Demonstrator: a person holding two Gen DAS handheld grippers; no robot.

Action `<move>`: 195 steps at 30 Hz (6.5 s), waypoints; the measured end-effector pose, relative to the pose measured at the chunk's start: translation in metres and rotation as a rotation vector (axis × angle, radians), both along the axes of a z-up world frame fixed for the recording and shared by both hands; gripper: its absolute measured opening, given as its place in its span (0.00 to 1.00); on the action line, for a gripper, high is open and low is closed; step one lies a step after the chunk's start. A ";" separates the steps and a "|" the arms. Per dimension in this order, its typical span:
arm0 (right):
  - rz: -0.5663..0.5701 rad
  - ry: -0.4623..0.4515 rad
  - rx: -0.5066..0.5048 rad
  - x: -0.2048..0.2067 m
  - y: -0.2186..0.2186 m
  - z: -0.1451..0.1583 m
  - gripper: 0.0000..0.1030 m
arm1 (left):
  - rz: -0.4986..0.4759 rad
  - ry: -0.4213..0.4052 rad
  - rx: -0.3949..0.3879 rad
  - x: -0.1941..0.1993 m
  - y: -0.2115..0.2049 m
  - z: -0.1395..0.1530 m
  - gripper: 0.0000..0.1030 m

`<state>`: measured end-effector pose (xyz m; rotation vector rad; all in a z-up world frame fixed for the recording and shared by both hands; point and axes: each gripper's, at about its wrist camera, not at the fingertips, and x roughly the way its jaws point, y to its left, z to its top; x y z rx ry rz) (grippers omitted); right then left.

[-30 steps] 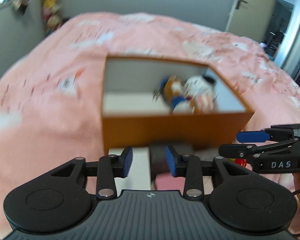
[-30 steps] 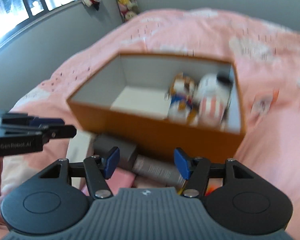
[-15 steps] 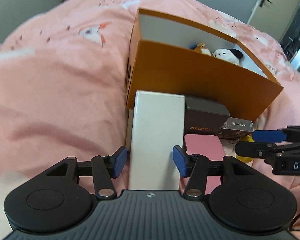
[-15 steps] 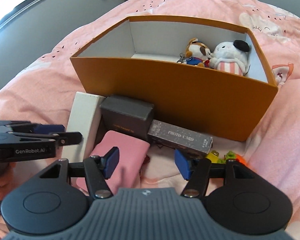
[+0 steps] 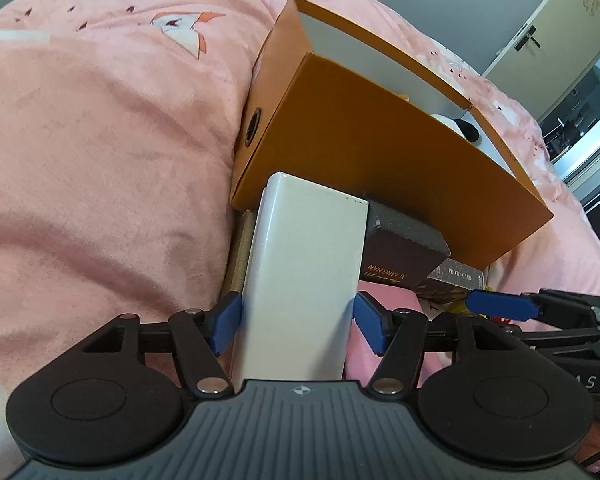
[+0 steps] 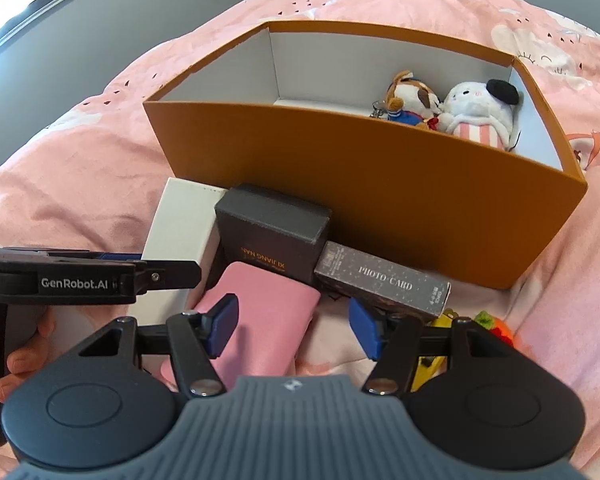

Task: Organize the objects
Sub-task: 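Grasp the long white box with the left gripper and lift it, then grasp the gold box with the right gripper while the left holds the white box, then lower the white box into the orange box with the left gripper and release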

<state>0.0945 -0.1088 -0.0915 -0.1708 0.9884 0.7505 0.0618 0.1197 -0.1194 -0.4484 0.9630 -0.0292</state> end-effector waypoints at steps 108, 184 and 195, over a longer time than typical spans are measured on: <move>-0.064 0.001 0.182 -0.012 0.001 0.034 0.63 | 0.122 0.052 0.215 -0.025 0.018 0.041 0.34; -0.227 0.093 0.426 0.175 -0.037 0.048 0.61 | -0.266 0.351 0.803 0.237 -0.083 0.010 0.32; -0.226 0.104 0.418 0.176 -0.037 0.040 0.61 | -0.313 0.413 0.812 0.246 -0.085 0.004 0.36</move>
